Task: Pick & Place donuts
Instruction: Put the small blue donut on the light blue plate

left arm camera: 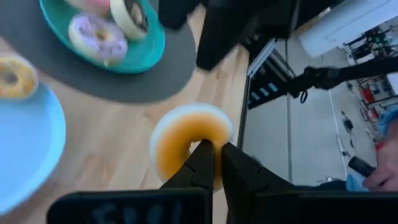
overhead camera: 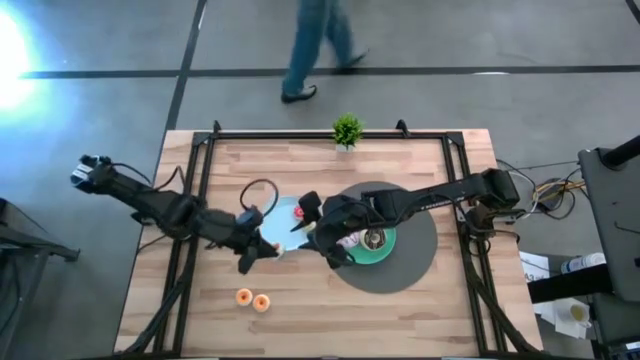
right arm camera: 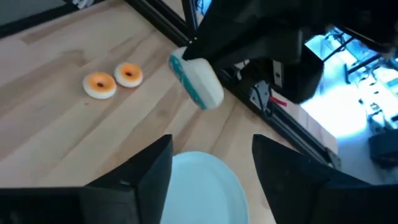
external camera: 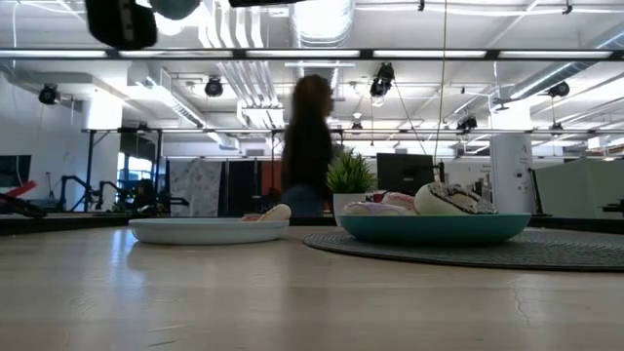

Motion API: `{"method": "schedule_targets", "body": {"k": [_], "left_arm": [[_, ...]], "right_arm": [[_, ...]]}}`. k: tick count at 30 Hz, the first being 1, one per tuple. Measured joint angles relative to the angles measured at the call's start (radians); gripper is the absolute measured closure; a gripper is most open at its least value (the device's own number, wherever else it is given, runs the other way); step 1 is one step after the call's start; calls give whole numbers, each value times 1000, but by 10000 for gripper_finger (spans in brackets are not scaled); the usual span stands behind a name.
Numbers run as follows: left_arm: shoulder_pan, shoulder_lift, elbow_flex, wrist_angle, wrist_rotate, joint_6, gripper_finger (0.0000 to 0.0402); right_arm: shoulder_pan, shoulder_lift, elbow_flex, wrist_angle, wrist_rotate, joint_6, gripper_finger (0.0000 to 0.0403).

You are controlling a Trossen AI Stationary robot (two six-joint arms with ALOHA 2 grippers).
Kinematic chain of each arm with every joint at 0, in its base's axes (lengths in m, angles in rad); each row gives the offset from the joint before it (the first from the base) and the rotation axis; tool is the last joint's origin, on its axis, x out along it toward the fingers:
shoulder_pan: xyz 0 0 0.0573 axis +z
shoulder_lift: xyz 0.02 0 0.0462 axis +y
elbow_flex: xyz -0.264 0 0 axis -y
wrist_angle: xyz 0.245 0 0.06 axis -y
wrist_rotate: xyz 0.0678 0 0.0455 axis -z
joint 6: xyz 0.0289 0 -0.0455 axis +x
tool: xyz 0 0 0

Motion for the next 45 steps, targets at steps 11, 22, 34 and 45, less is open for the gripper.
{"method": "schedule_targets", "body": {"k": [11,22,34,45], "left_arm": [[199,44,0,45,206,85,402],[227,70,0,117,267,90,401],[228,72,0,107,268,81,401],[234,72,0,99,257,86,401]], "right_arm": [[-1,0,0,9,0,-91,176],[-16,4,0,10,-1,-103,218],[-21,24,0,0,-3,-110,281],[-21,23,0,0,0,-110,313]]}}
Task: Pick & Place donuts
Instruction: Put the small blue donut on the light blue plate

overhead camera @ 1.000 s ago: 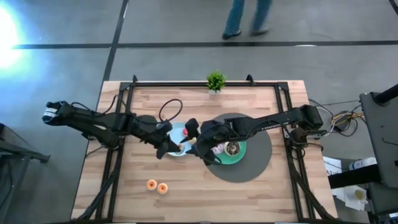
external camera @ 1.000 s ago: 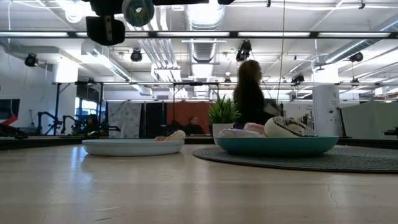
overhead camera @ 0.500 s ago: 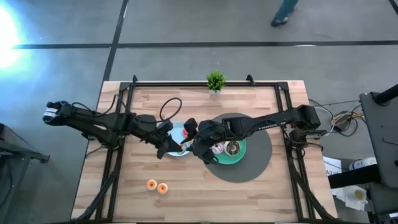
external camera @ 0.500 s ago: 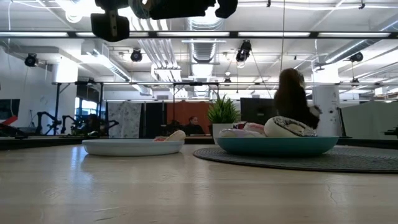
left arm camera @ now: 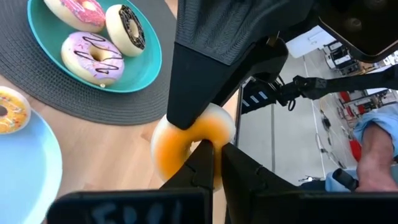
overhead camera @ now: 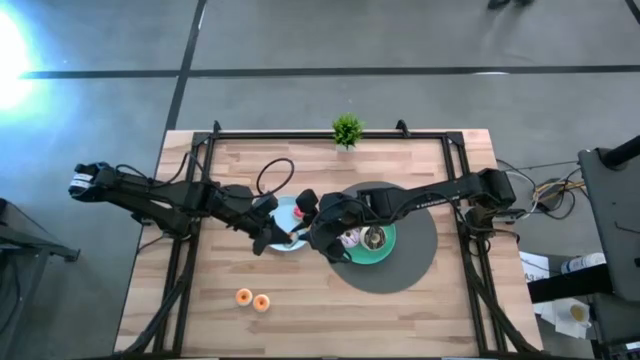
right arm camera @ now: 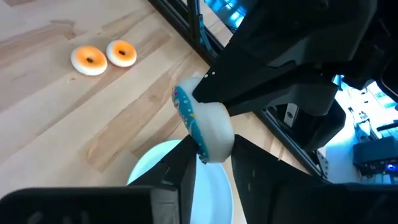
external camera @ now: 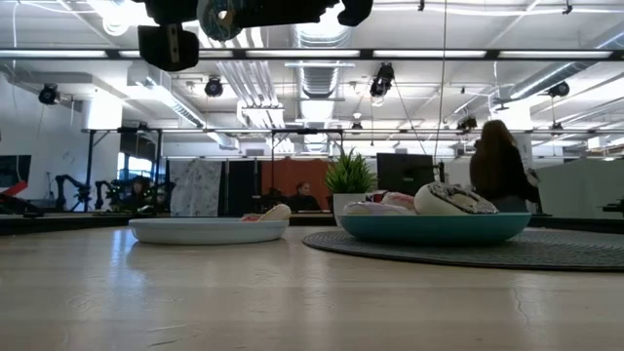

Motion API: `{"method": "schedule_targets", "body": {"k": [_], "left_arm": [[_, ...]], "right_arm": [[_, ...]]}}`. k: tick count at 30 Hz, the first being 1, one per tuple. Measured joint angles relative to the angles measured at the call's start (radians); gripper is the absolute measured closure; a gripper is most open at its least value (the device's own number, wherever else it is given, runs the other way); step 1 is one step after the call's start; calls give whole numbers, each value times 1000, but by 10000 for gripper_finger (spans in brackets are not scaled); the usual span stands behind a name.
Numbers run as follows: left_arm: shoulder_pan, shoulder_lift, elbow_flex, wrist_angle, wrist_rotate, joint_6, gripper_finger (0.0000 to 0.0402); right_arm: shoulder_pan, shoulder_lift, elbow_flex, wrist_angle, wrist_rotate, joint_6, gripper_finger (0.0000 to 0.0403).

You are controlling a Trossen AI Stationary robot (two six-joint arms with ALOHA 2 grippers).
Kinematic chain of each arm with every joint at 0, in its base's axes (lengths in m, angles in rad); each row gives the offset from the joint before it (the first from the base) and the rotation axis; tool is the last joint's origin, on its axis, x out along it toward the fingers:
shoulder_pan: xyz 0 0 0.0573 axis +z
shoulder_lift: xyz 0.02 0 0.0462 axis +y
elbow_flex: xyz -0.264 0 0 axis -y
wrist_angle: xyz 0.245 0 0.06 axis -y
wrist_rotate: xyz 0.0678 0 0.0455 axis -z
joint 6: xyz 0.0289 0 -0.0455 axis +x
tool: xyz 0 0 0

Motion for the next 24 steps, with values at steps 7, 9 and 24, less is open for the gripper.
{"method": "schedule_targets", "body": {"k": [7,9,24], "left_arm": [[0,0,0,-6,-54,1,387],[0,0,0,-14,-83,-12,371],[-30,-48,14,-356,-367,-88,260]], "right_arm": [[-2,0,0,-29,2,53,348],[-4,0,0,-43,2,71,363],[-131,38,-12,-149,-219,603,393]]}}
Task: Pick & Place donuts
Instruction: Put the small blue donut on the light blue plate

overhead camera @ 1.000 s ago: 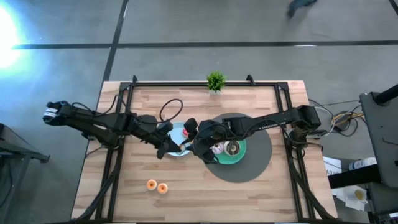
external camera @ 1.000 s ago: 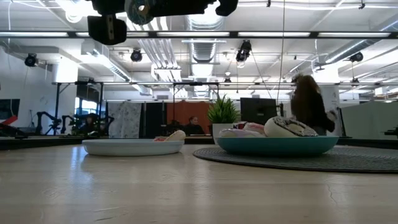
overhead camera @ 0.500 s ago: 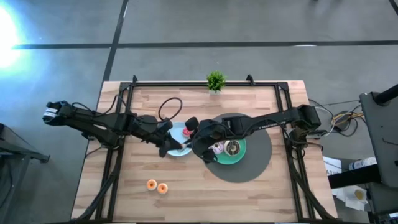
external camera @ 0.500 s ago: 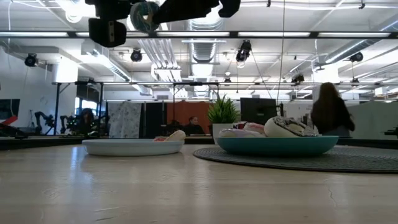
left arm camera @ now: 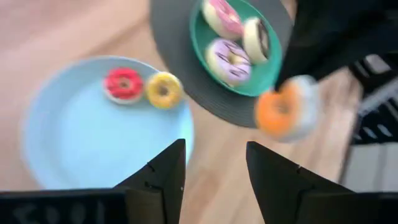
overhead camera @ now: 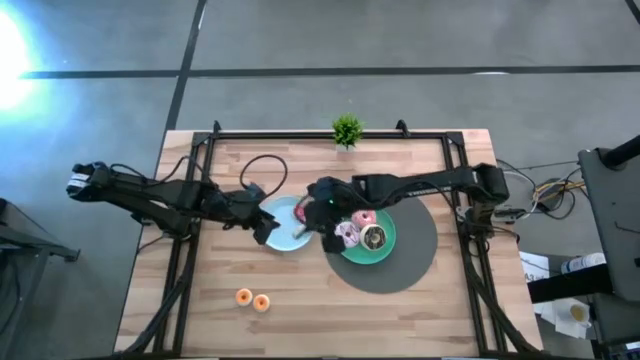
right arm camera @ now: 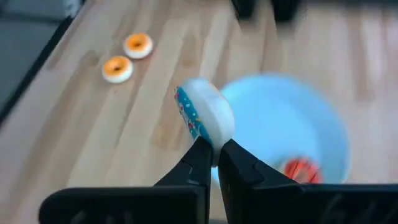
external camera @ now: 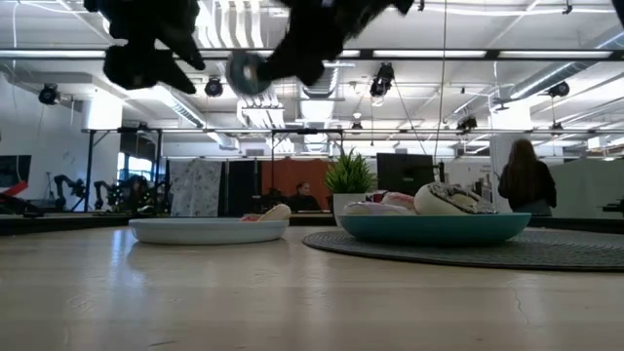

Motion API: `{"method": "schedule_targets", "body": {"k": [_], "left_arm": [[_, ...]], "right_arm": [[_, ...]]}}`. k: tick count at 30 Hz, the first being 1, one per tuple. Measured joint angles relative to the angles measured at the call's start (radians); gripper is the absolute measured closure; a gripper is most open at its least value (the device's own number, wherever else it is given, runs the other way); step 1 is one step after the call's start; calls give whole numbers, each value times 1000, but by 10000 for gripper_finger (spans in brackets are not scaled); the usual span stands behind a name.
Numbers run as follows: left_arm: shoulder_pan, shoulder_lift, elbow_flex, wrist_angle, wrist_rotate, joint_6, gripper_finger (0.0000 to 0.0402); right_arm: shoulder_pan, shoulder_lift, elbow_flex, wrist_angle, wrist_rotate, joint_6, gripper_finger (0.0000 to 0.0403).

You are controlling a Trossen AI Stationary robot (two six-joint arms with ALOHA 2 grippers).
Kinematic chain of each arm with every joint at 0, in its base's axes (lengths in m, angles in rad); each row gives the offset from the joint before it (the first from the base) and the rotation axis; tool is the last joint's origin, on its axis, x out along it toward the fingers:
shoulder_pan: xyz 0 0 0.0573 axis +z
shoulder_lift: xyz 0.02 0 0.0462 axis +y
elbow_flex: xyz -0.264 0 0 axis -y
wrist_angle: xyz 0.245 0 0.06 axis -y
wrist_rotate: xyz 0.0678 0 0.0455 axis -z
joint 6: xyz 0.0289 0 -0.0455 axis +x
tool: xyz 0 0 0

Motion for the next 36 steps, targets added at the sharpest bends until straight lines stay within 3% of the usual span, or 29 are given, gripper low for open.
{"method": "schedule_targets", "body": {"k": [6,10,16,26,36], "left_arm": [[-124,-37,51,1,-211,15,268],[-216,-36,100,-27,-338,7,272],[-300,-34,119,-110,-425,-92,274],[-337,-23,119,-157,-436,-143,274],[-439,-32,129,-156,-541,-136,274]], "right_arm": [[-59,136,42,-17,-86,357,388],[-70,234,103,-69,-132,483,381],[-71,330,229,-213,-129,489,381],[-71,449,373,-308,-121,579,381],[-70,486,454,-447,17,529,374]]}}
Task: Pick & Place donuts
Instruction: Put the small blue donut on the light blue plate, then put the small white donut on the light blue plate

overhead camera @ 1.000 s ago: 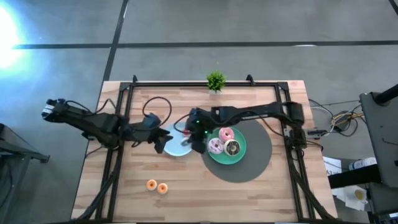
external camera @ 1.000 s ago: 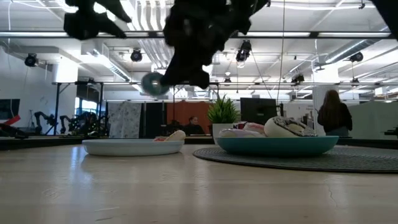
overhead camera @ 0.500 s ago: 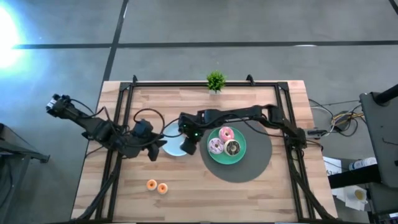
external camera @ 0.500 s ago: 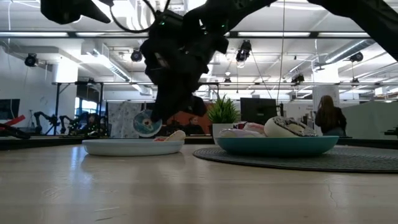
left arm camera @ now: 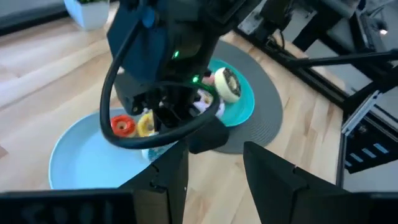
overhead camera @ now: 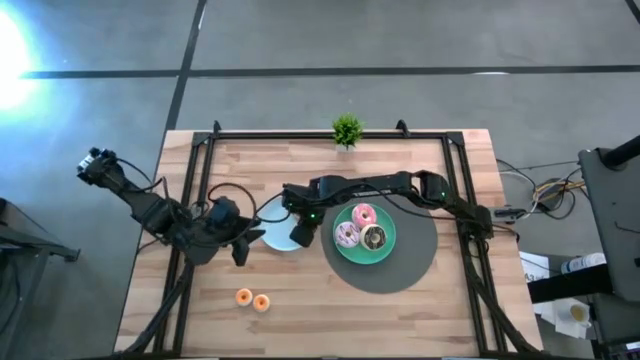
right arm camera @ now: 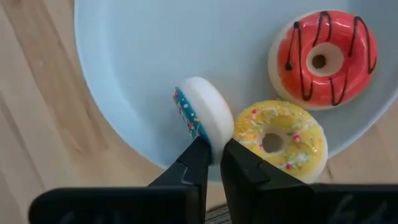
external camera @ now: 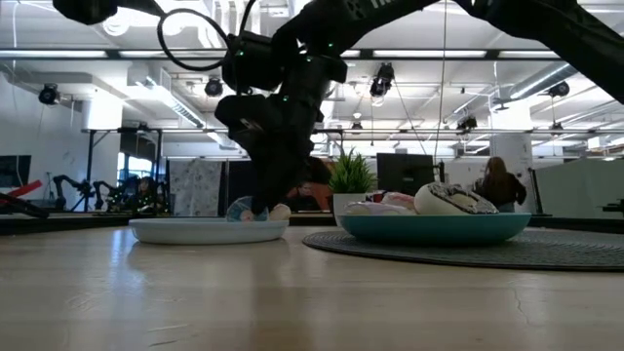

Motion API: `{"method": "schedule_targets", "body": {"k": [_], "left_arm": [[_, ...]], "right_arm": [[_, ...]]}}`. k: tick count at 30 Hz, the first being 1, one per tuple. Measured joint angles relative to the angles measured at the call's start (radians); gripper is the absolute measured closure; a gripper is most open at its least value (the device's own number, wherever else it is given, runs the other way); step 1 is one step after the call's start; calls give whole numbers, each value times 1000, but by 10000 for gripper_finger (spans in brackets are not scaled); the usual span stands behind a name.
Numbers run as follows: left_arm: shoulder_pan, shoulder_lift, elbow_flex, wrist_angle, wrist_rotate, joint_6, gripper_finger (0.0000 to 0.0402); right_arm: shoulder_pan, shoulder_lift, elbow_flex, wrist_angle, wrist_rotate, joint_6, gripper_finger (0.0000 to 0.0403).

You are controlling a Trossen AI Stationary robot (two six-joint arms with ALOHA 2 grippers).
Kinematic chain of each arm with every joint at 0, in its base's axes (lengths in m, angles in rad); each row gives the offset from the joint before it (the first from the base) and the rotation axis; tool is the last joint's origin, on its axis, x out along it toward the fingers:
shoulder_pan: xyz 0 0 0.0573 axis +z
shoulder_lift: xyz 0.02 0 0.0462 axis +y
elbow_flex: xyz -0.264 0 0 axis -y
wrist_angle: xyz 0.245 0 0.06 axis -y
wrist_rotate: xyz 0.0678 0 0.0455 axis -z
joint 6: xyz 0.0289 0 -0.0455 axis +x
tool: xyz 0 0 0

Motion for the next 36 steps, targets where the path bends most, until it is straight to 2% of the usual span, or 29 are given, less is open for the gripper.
{"method": "schedule_targets", "body": {"k": [4,9,16,23,26,30,36], "left_arm": [[-60,-2,19,-1,-79,-2,274],[-124,-2,47,0,-163,-8,274],[-147,-3,53,-1,-182,-21,274],[-154,-2,53,-5,-182,-26,274],[-165,-2,53,-29,-181,-40,274],[-192,0,46,-124,-126,-141,274],[-249,41,-3,-134,61,-237,274]], "right_arm": [[1,-2,-1,1,15,-1,352],[2,-2,-4,-4,-16,7,324],[5,-16,39,-43,-27,17,321],[5,-15,49,-145,144,-15,312],[4,-16,62,-173,179,-55,307],[10,-41,83,-171,204,-144,302],[28,-117,96,-103,206,-326,298]]}}
